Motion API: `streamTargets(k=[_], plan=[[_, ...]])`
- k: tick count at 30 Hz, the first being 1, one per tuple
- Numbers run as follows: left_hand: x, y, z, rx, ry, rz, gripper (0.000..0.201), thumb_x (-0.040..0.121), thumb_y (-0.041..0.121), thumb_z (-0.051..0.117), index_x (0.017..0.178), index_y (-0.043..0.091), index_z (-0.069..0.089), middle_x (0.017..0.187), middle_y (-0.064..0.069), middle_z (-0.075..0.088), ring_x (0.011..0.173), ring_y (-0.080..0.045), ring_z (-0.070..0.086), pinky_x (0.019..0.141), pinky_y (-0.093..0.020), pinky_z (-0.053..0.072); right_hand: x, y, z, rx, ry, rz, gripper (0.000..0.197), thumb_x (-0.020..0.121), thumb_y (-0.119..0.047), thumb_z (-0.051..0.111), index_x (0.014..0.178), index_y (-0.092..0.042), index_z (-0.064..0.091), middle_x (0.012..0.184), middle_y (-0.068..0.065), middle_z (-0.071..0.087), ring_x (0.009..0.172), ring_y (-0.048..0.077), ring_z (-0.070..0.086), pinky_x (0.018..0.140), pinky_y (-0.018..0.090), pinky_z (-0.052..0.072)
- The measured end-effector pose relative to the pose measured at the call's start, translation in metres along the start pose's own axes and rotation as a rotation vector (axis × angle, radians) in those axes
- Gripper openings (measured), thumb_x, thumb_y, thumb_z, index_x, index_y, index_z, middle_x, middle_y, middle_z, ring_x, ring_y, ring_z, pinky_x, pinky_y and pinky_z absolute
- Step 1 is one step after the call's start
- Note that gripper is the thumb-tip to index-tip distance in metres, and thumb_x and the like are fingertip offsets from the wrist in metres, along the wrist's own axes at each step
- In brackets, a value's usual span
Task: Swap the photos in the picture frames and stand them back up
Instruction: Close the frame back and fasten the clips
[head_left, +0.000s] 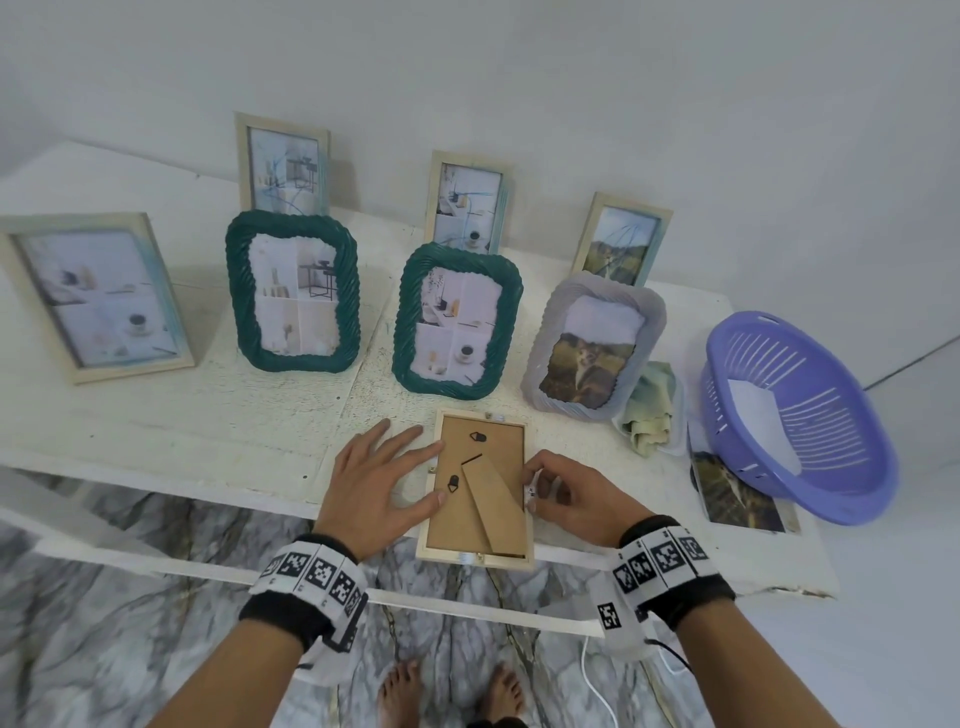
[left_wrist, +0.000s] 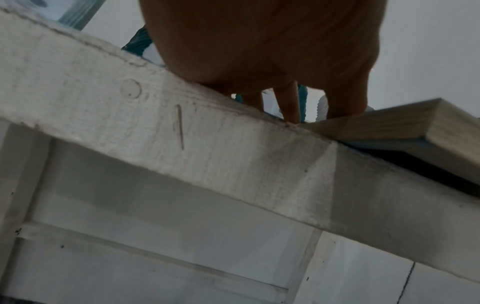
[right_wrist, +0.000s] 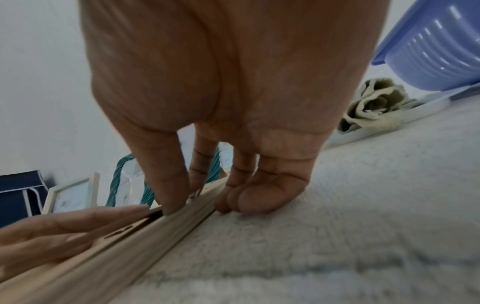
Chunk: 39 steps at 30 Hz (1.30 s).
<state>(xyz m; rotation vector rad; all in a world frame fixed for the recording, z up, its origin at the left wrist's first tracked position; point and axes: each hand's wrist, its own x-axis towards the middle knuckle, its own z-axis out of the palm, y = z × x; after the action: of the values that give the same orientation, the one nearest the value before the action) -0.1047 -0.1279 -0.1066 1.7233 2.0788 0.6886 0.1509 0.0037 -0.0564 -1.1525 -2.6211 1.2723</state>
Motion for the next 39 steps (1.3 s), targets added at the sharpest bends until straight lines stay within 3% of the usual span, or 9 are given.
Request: streamTargets(k=[6,13,15,18,21,24,35,39], plan=[[0.000,0.001,0.001,-0.055,-0.011,0.045,0.066,0.079,0.072,0.039,0.140,0.048,0.042,0.148,0.020,0.039,0.147,-0.012,0.013,0.118,-0.034,0.004,0.002,-0.002,-0.005,0.044,-0.054,0.011,0.016,0.089,-0.023,0.067,0.094,-0.031,0.054,0.080,-0.008,0.054,0.064,0.000,0.043,0.066,0.013,0.040],[0.000,0.002,0.000,-0.060,0.003,0.056,0.067,0.079,0.071,0.040,0.141,0.047,0.042,0.148,0.012,0.043,0.146,-0.010,0.016,0.117,-0.028,0.000,0.012,-0.009,-0.002,-0.106,-0.006,0.027,0.023,0.090,-0.033,0.063,0.085,-0.017,0.047,0.075,-0.003,0.052,0.063,0.008,0.040,0.062,0.025,0.037],[-0.001,0.004,-0.001,-0.046,0.007,0.048,0.068,0.078,0.072,0.040,0.141,0.048,0.041,0.151,0.005,0.041,0.146,-0.011,0.015,0.116,-0.026,-0.001,0.012,-0.008,0.002,-0.127,0.018,0.021,0.024,0.091,-0.035,0.061,0.084,-0.017,0.046,0.075,-0.005,0.051,0.064,0.009,0.040,0.062,0.026,0.037],[-0.001,0.005,-0.002,-0.064,0.030,0.013,0.074,0.074,0.072,0.041,0.141,0.039,0.044,0.150,0.000,0.040,0.145,-0.012,0.019,0.117,-0.028,0.004,0.010,-0.007,0.005,-0.139,0.053,0.022,0.023,0.092,-0.036,0.059,0.083,-0.020,0.045,0.074,-0.008,0.050,0.063,0.008,0.040,0.063,0.027,0.038],[0.000,0.001,0.003,-0.063,0.078,0.046,0.065,0.075,0.070,0.046,0.127,0.031,0.049,0.140,0.009,0.053,0.143,-0.009,0.025,0.119,-0.035,0.014,0.006,-0.004,0.005,-0.078,0.075,0.014,0.022,0.090,-0.037,0.062,0.083,-0.022,0.047,0.073,-0.009,0.051,0.061,0.004,0.040,0.062,0.021,0.038],[0.000,-0.001,0.006,-0.049,0.089,0.058,0.053,0.076,0.068,0.047,0.115,0.033,0.052,0.140,0.014,0.053,0.142,-0.011,0.028,0.117,-0.037,0.017,0.004,-0.001,0.006,-0.047,0.101,0.019,0.022,0.089,-0.038,0.064,0.083,-0.024,0.048,0.073,-0.011,0.051,0.061,0.003,0.041,0.060,0.018,0.037],[-0.002,-0.002,0.006,-0.067,0.113,0.086,0.051,0.080,0.067,0.048,0.118,0.035,0.058,0.140,0.017,0.051,0.140,-0.007,0.028,0.113,-0.028,0.014,0.002,-0.003,0.010,-0.028,0.129,0.031,0.021,0.089,-0.034,0.064,0.084,-0.022,0.048,0.077,-0.009,0.053,0.065,0.004,0.043,0.066,0.025,0.040],[-0.003,-0.001,0.004,-0.055,0.101,0.095,0.050,0.081,0.067,0.046,0.120,0.039,0.059,0.141,0.017,0.051,0.140,-0.008,0.028,0.113,-0.028,0.012,0.002,-0.003,0.010,-0.041,0.123,0.019,0.021,0.090,-0.035,0.063,0.084,-0.022,0.047,0.076,-0.011,0.052,0.065,0.003,0.042,0.064,0.021,0.038]])
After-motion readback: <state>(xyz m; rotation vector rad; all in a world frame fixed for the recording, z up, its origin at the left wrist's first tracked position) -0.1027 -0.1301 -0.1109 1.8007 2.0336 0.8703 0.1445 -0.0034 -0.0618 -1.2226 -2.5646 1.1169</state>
